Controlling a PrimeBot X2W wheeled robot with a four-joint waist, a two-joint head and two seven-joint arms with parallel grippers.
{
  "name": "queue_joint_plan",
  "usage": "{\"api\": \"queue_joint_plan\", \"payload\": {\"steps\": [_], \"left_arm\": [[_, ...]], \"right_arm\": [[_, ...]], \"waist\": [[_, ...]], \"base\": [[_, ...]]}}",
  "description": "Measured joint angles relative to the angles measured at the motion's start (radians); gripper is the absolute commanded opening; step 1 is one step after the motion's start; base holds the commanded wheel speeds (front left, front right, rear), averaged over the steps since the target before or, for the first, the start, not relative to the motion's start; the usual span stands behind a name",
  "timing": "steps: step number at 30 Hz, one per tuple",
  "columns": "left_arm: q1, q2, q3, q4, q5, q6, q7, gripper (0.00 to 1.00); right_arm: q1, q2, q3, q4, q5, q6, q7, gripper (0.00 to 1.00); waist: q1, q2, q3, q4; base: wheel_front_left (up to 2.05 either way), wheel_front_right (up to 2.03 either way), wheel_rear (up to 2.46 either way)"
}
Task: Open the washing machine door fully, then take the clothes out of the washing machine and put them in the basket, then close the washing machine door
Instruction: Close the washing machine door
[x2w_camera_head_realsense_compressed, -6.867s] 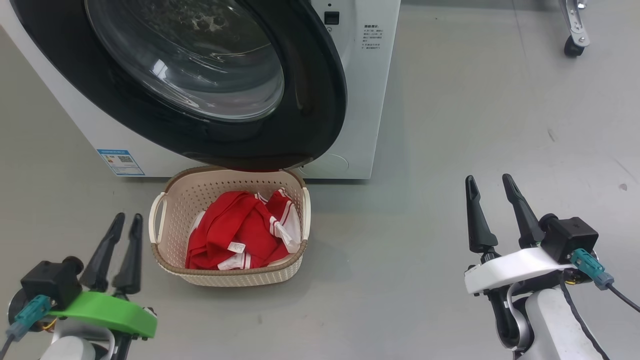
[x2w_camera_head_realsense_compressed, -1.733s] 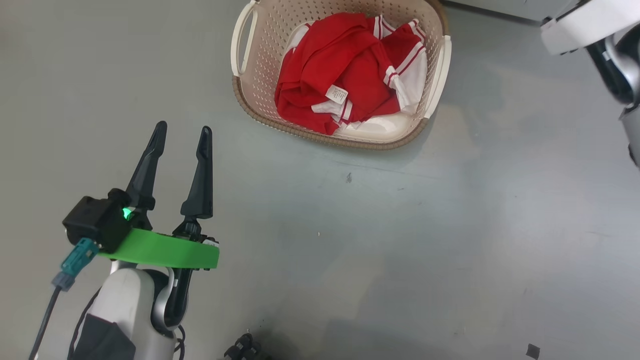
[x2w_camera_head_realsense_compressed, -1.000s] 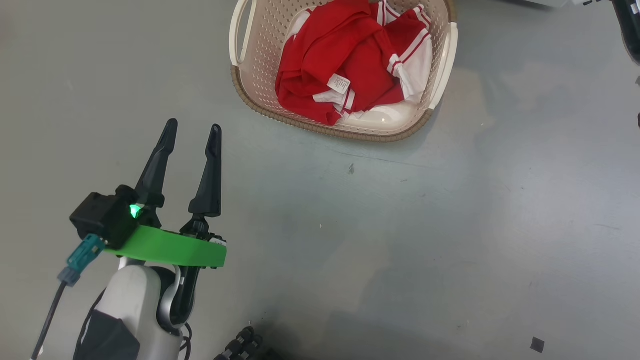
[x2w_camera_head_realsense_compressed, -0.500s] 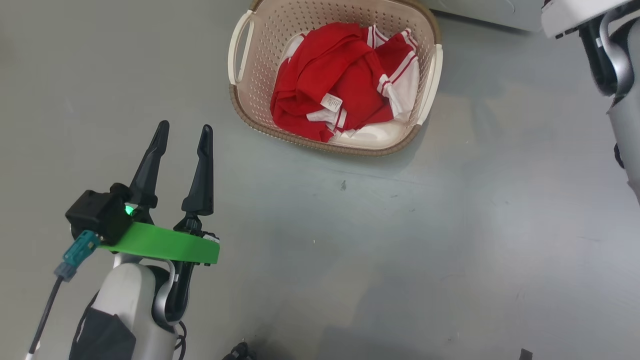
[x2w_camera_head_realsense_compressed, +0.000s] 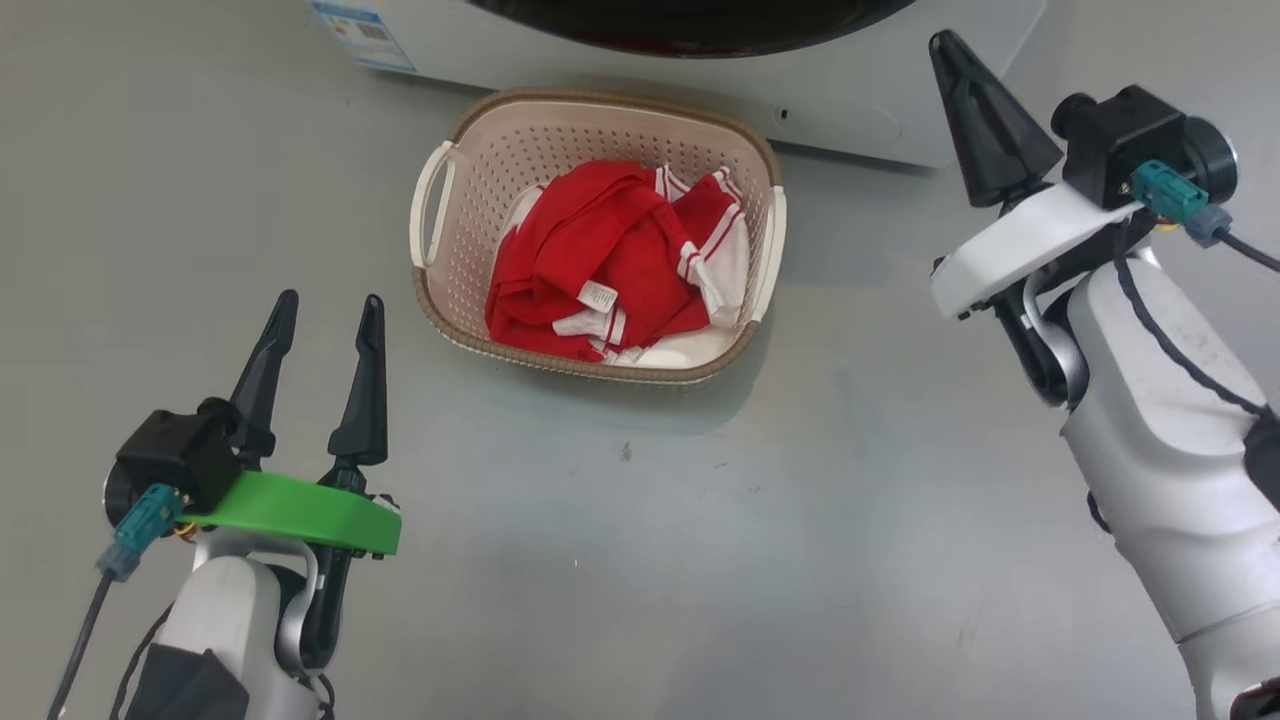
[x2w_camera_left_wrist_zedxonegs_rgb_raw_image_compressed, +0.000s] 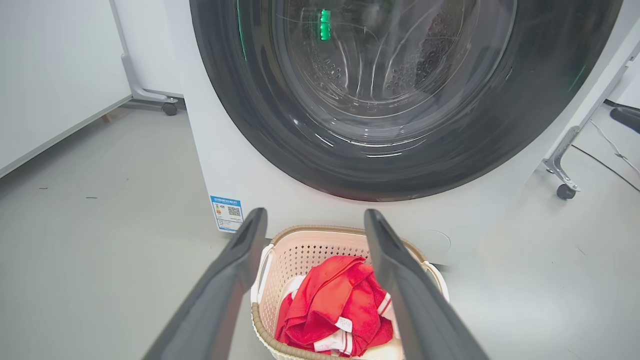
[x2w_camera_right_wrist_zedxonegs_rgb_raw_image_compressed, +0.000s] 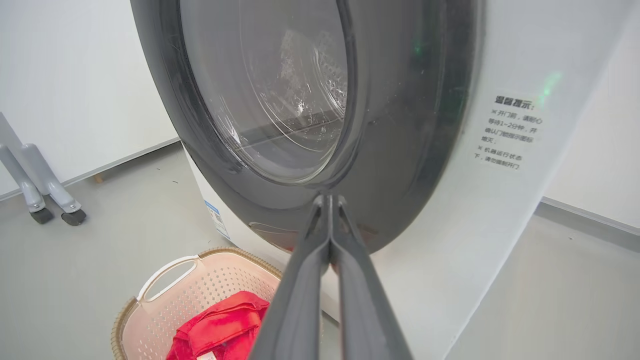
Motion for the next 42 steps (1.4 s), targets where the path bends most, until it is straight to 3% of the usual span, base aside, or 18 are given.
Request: {"api": "queue_joint_plan", "payload": {"steps": [9, 24, 33, 42], "left_arm": [[0.077, 0.028, 0.048, 0.036, 0.009, 0.0, 0.0, 1.0], [0.147, 0.039, 0.079, 0.024, 0.026, 0.0, 0.0, 1.0], [0.173, 0.027, 0.083, 0.012, 0.026, 0.0, 0.0, 1.0], [0.183, 0.016, 0.096, -0.014, 0.034, 0.0, 0.0, 1.0]], "right_arm": [[0.161, 0.063, -0.06, -0.058, 0.037, -0.011, 0.0, 0.0], [0.371, 0.093, -0.179, -0.155, 0.073, -0.046, 0.0, 0.0], [0.464, 0.096, -0.217, -0.218, 0.073, -0.053, 0.0, 0.0], [0.539, 0.103, -0.24, -0.257, 0.046, -0.054, 0.0, 0.0]], "waist": [[0.0, 0.0, -0.124, -0.099], [-0.0001, 0.0, -0.274, -0.257], [-0.0001, 0.0, -0.324, -0.305], [-0.0001, 0.0, -0.334, -0.309]], "base": [[0.0, 0.0, 0.0], [0.0, 0.0, 0.0], [0.0, 0.0, 0.0], [0.0, 0.0, 0.0]]}}
